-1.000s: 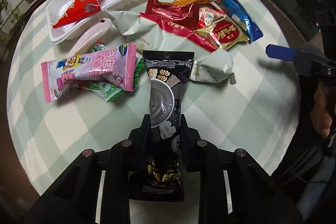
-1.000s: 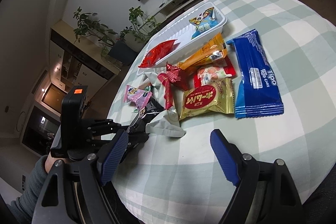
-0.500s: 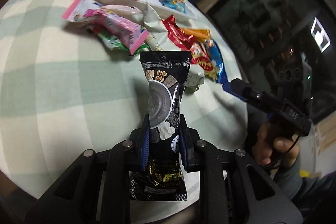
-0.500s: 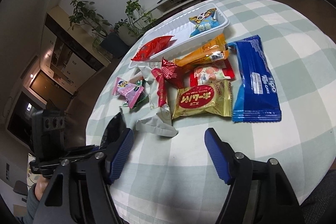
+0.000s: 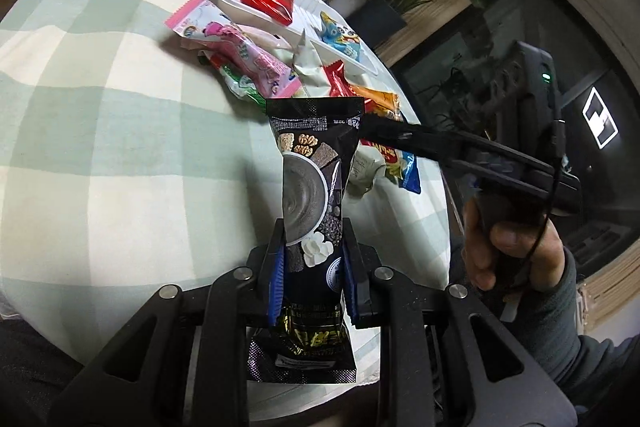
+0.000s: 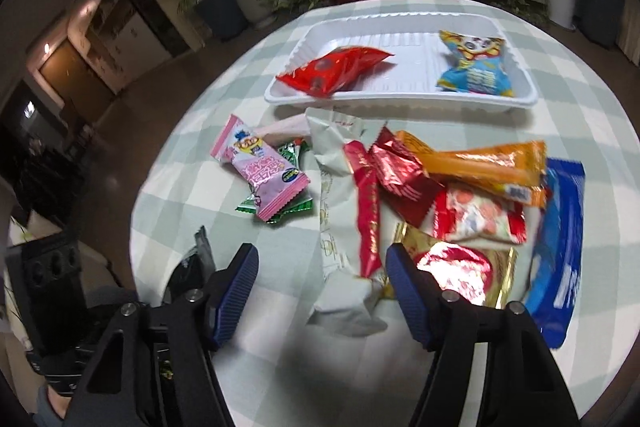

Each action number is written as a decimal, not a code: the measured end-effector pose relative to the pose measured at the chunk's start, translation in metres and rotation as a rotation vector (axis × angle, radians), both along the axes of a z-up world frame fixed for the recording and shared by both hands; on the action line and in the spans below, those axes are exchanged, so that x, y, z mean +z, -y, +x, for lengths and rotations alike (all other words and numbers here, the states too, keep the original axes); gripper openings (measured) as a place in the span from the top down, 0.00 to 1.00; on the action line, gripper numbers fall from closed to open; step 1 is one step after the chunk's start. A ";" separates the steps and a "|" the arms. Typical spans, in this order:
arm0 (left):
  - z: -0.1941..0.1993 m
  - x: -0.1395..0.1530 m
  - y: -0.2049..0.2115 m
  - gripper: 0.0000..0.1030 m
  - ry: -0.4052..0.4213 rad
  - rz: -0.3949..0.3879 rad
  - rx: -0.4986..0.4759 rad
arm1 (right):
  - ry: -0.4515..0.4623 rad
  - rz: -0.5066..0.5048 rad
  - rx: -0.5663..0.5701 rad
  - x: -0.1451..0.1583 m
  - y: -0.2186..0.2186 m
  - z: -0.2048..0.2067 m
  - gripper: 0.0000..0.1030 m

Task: Organize snacks
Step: 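Grasp the red-and-white wrapped snack with the right tool while the left tool holds the black packet, then lower both packets into the white tray and open both tools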

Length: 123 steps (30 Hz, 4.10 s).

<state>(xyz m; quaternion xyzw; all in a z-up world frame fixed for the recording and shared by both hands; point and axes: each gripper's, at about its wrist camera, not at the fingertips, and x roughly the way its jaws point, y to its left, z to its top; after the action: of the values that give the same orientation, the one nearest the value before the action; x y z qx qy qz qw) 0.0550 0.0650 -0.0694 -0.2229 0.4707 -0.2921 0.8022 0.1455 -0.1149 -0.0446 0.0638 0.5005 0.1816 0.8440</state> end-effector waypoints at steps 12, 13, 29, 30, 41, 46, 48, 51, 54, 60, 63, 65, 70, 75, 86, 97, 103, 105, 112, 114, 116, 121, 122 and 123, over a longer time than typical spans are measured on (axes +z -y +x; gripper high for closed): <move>-0.010 -0.001 -0.013 0.79 0.000 -0.013 0.012 | -0.071 -0.104 0.033 -0.029 -0.019 0.025 0.52; -0.010 -0.002 -0.013 0.79 -0.001 -0.012 0.013 | -0.075 -0.113 0.041 -0.031 -0.021 0.027 0.52; -0.009 -0.002 -0.007 0.79 -0.004 0.015 0.013 | -0.002 -0.275 0.084 -0.035 -0.040 0.026 0.83; -0.008 -0.003 -0.007 0.79 -0.004 0.016 0.014 | 0.001 -0.275 0.084 -0.034 -0.040 0.024 0.84; -0.008 -0.004 -0.006 0.79 0.000 0.019 0.014 | 0.048 -0.118 0.020 -0.016 -0.017 -0.026 0.85; -0.008 -0.002 -0.005 0.79 0.008 0.005 0.010 | 0.058 -0.044 0.005 -0.008 -0.003 -0.040 0.85; -0.007 -0.001 -0.005 0.79 0.007 -0.001 0.009 | 0.061 -0.020 -0.007 -0.007 0.003 -0.043 0.85; -0.005 0.003 -0.005 0.79 0.006 -0.010 0.008 | 0.064 0.006 -0.029 -0.005 0.013 -0.042 0.85; 0.002 0.014 -0.007 0.79 0.020 -0.014 0.009 | 0.074 0.033 -0.053 0.002 0.027 -0.040 0.85; 0.042 0.060 -0.013 0.79 0.106 0.043 0.020 | 0.123 0.056 -0.082 0.029 0.052 -0.017 0.85; 0.073 0.084 -0.010 0.79 0.152 0.111 0.022 | 0.156 0.064 -0.096 0.046 0.061 0.000 0.85; 0.099 0.098 -0.007 0.79 0.173 0.154 0.019 | 0.182 0.076 -0.112 0.061 0.068 0.018 0.85; 0.167 0.125 0.008 0.79 0.188 0.259 0.004 | 0.220 0.070 -0.120 0.081 0.072 0.068 0.85; 0.230 0.130 0.026 0.79 0.164 0.330 -0.011 | 0.205 0.030 -0.092 0.080 0.064 0.114 0.85; 0.316 0.060 0.059 0.79 0.033 0.410 -0.003 | 0.115 -0.088 -0.053 0.039 0.043 0.190 0.85; 0.338 0.022 0.065 0.78 0.009 0.484 0.024 | 0.030 -0.159 -0.058 -0.012 0.031 0.213 0.84; 0.340 0.014 0.064 0.76 0.014 0.494 0.029 | -0.004 -0.186 -0.064 -0.031 0.031 0.218 0.84; 0.341 0.012 0.063 0.75 0.009 0.500 0.034 | 0.007 -0.193 -0.064 -0.031 0.031 0.218 0.83; 0.335 0.017 0.062 0.54 0.025 0.534 0.043 | 0.010 -0.191 -0.083 -0.027 0.034 0.218 0.74; 0.331 0.021 0.062 0.51 0.037 0.542 0.044 | 0.013 -0.185 -0.090 -0.024 0.035 0.215 0.72; 0.326 0.027 0.062 0.47 0.051 0.550 0.043 | 0.029 -0.180 -0.093 -0.017 0.036 0.211 0.69; 0.307 0.052 0.059 0.32 0.098 0.549 0.059 | 0.070 -0.166 -0.101 0.003 0.039 0.196 0.62; 0.303 0.057 0.058 0.27 0.105 0.544 0.060 | 0.080 -0.154 -0.105 0.008 0.041 0.190 0.57; 0.295 0.064 0.057 0.25 0.119 0.535 0.058 | 0.091 -0.133 -0.111 0.014 0.043 0.184 0.49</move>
<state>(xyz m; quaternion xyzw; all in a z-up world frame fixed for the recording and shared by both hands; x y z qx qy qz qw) 0.3503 0.0076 -0.0050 0.0010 0.4767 -0.1471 0.8667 0.3291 -0.1576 -0.0302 0.0269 0.4685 0.1034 0.8770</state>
